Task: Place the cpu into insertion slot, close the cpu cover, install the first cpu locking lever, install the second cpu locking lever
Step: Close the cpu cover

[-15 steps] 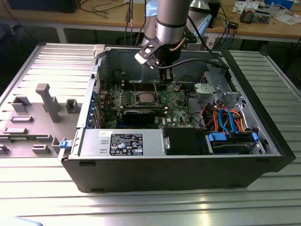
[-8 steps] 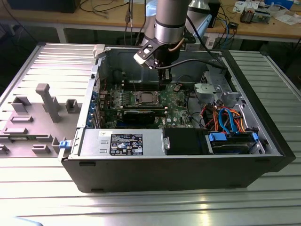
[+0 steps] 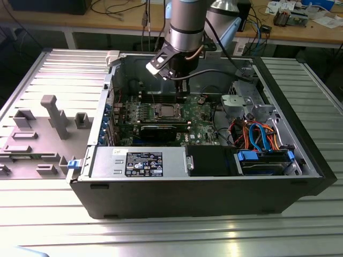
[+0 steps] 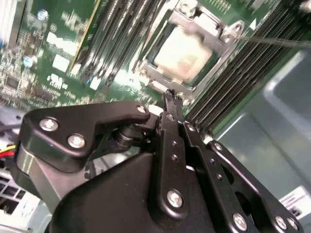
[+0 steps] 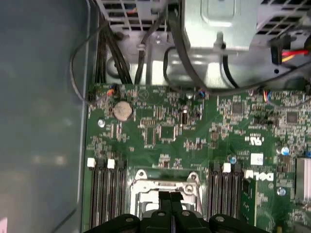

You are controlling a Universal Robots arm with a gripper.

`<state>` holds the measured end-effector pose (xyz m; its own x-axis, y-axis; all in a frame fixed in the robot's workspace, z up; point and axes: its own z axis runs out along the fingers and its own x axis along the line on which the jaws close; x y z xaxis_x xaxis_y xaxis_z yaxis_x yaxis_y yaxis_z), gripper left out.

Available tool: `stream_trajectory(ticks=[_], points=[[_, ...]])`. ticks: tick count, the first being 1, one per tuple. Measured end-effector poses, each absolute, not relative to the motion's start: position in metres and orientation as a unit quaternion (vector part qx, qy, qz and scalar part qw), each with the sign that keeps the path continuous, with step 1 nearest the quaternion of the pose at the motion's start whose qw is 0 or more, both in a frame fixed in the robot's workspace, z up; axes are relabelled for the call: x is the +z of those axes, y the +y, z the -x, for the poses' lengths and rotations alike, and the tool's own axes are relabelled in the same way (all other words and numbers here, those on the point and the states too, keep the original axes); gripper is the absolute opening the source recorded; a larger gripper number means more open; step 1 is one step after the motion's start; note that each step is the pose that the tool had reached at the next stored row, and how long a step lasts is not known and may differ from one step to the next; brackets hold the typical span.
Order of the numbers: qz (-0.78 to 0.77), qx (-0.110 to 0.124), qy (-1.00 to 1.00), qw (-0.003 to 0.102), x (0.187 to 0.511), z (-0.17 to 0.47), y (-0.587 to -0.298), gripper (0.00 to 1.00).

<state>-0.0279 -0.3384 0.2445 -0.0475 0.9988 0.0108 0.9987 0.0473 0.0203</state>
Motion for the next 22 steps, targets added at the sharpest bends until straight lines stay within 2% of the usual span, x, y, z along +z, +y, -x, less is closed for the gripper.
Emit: stream_trajectory(ticks=[6,10,22], points=[[-0.69,0.01,0.724,0.002,0.239,0.05,-0.338,0.11],[-0.689,0.005,0.725,-0.003,0.236,0.056,-0.338,0.11],[-0.678,0.005,0.735,-0.004,0.218,0.075,-0.338,0.11]])
